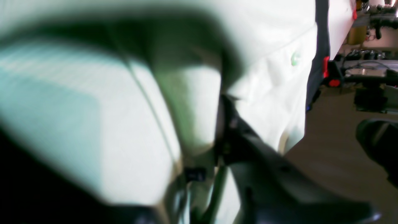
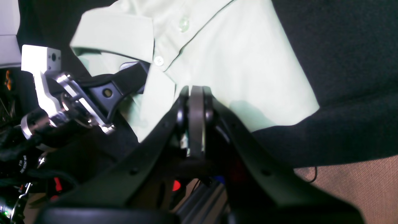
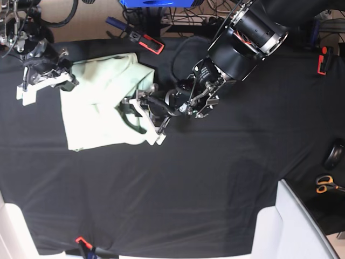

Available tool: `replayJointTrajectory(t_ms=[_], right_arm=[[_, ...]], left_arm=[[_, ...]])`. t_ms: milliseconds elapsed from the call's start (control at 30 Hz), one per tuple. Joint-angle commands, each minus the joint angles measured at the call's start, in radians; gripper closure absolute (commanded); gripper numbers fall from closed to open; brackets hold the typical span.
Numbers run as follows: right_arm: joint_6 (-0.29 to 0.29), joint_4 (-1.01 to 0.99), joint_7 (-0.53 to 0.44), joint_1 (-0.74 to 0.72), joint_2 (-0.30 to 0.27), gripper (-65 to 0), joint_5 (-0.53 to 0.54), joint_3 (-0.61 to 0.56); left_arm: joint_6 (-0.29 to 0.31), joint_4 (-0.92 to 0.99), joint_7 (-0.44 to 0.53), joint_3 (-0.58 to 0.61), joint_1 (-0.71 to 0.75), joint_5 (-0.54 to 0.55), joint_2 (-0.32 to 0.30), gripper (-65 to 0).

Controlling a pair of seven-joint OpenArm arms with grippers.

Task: Fold the T-shirt properly
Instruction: 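Grasp the edge of the mint shirt stack with the left gripper, then lift and fold the held edge with the left gripper over the stack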

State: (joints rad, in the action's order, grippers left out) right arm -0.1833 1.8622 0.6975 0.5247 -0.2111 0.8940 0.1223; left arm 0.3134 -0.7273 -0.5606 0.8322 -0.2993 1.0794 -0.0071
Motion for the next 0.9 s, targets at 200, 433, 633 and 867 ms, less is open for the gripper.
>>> replayJointTrajectory(t_ms=[200,433,633,867], right_arm=[[0.009,0.015,-0.014,0.002,-0.007,-0.1,0.009,0.006],[0.009,0.015,-0.014,0.012,-0.007,-0.1,0.009,0.007],[0.009,0.015,-0.014,0.01,-0.007,-0.1,0.009,0.007],[0.009,0.015,-0.014,0.004,-0.007,-0.1,0.009,0.007]], left_arm=[[-0.016,-0.001,-0.045,0.002,0.004,0.003,0.002,0.0],[-0.016,-0.045,-0.049,0.011,-0.024,0.005,-0.049,0.0],[-0.018,-0.156,-0.19,0.0,-0.067,0.003,-0.136,0.0],[-0.018,-0.159,-0.23,0.011,-0.163,-0.008,-0.195,0.0]])
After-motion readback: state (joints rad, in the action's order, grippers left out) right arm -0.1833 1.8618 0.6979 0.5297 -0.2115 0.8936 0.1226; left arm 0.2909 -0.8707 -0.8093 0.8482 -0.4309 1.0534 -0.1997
